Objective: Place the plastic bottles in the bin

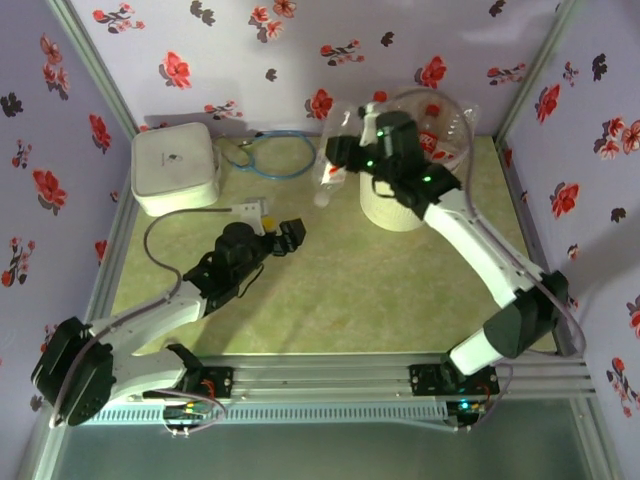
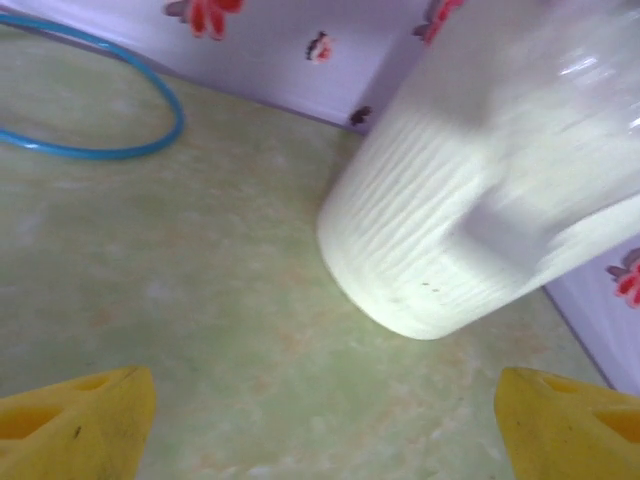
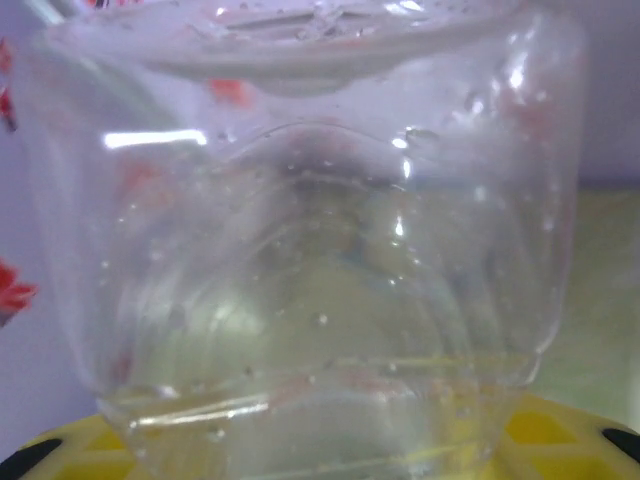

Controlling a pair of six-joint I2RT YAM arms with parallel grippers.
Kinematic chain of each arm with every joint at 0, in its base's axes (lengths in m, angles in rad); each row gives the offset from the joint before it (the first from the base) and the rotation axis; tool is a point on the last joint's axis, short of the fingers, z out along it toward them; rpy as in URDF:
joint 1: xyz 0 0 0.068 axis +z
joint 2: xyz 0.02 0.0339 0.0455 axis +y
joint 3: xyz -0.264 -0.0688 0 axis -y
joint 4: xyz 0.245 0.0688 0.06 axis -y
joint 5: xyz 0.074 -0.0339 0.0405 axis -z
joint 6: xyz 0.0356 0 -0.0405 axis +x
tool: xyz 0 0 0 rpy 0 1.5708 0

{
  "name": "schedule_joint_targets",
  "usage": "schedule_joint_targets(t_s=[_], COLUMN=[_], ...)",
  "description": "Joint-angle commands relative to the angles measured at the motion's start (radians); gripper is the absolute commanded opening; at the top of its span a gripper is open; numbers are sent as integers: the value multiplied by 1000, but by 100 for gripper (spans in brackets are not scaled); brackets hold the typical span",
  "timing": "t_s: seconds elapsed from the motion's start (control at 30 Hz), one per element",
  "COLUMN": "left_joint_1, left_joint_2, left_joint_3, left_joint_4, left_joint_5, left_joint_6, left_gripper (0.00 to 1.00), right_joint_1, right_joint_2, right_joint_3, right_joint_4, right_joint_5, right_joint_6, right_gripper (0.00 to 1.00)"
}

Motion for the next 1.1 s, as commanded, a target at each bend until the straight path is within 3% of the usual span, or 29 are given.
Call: schedule_joint_targets(t_s=[0.0, 0.13, 0.23, 0.43, 0.6, 0.83, 1.07], left_joint_1=[17, 35, 38, 39, 40, 42, 41], left_joint_2=[-39, -47, -44, -46, -60, -59, -71], left_joint_3=[-41, -54, -41, -30, -32, -22, -18], left_joint_4=[-76, -76, -83, -105, -119, -134, -154], left_joint_5=[-74, -74, -70, -66, -68, -65, -57], left_joint_6=[-8, -18, -11, -7, -10, 6, 13], left_gripper=[88, 88, 88, 88, 88, 88, 88], right_joint_1=[-31, -128, -215, -328, -335, -348, -391], right_joint_2=[-107, -118, -80, 70, 217, 483, 634], right_joint_3=[157, 245, 312, 447, 560, 784, 838], right_joint_4=[-164, -232, -296, -400, -487, -735, -810], right_joint_5=[286, 451, 499, 404, 335, 345, 263], right_joint_6=[-181, -262, -274, -233, -225, -195, -123], right_gripper=[52, 51, 51, 51, 52, 55, 55])
